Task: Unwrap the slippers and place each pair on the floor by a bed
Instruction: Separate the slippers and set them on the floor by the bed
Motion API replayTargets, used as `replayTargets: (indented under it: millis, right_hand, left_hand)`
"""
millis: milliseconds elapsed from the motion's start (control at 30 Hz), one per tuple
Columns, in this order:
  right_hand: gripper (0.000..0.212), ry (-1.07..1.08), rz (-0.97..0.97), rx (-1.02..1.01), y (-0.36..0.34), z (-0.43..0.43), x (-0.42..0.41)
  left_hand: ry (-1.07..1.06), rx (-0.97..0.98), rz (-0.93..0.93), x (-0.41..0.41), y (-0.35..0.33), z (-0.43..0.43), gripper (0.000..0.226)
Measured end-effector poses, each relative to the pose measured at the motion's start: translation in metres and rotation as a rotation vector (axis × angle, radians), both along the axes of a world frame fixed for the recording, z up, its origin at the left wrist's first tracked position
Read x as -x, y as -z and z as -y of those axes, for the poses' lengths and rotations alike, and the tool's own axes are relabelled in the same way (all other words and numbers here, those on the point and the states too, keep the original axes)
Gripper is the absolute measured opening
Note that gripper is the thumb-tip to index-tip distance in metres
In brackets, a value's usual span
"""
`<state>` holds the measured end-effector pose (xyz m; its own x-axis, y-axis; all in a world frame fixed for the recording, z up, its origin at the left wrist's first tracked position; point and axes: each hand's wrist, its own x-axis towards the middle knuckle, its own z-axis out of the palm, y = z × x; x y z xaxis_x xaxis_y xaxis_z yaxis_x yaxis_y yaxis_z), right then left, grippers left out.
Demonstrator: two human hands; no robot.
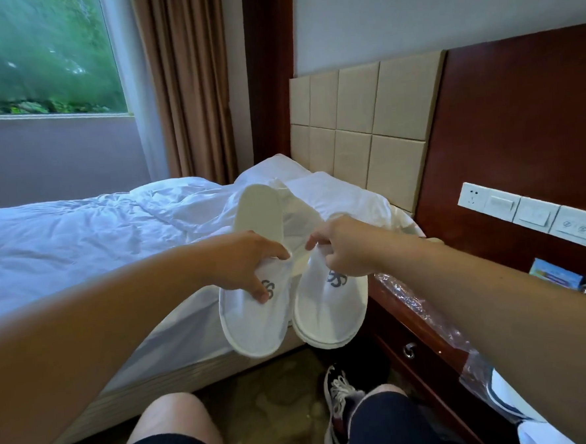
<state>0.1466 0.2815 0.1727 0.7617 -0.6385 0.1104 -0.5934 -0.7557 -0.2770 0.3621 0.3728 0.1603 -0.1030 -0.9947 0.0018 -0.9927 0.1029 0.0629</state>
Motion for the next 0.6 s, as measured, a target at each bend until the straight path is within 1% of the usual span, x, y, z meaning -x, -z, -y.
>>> replayTargets:
  millis: [200, 233, 300, 367, 467, 600]
  right_hand:
    - [0.032, -0.087, 0.112, -0.174, 0.023, 0.022, -0.027]
    - [0.037, -0.11, 0.093, -0.197, 0.026, 0.025, -0.03]
    - [0.062, -0.169, 0.028, -0.258, 0.032, 0.029, -0.034]
    - [0.079, -0.242, -0.022, -0.312, 0.037, 0.032, -0.036]
    - [0.088, -0.322, -0.054, -0.343, 0.044, 0.037, -0.043]
    - [0.091, -0.384, -0.07, -0.264, 0.062, 0.047, -0.06]
  left_hand:
    - [-0.117, -0.051, 0.007, -0.027, 0.016, -0.003, 0.078]
    - [-0.147, -0.063, 0.01, -0.031, 0.02, -0.004, 0.077]
    - [-0.212, -0.089, 0.02, -0.037, 0.025, -0.008, 0.076]
    - [-0.273, -0.109, 0.025, -0.04, 0.03, -0.014, 0.077]
    - [-0.313, -0.122, 0.024, -0.04, 0.041, -0.024, 0.076]
    - [-0.352, -0.167, -0.039, -0.043, 0.061, -0.032, 0.078]
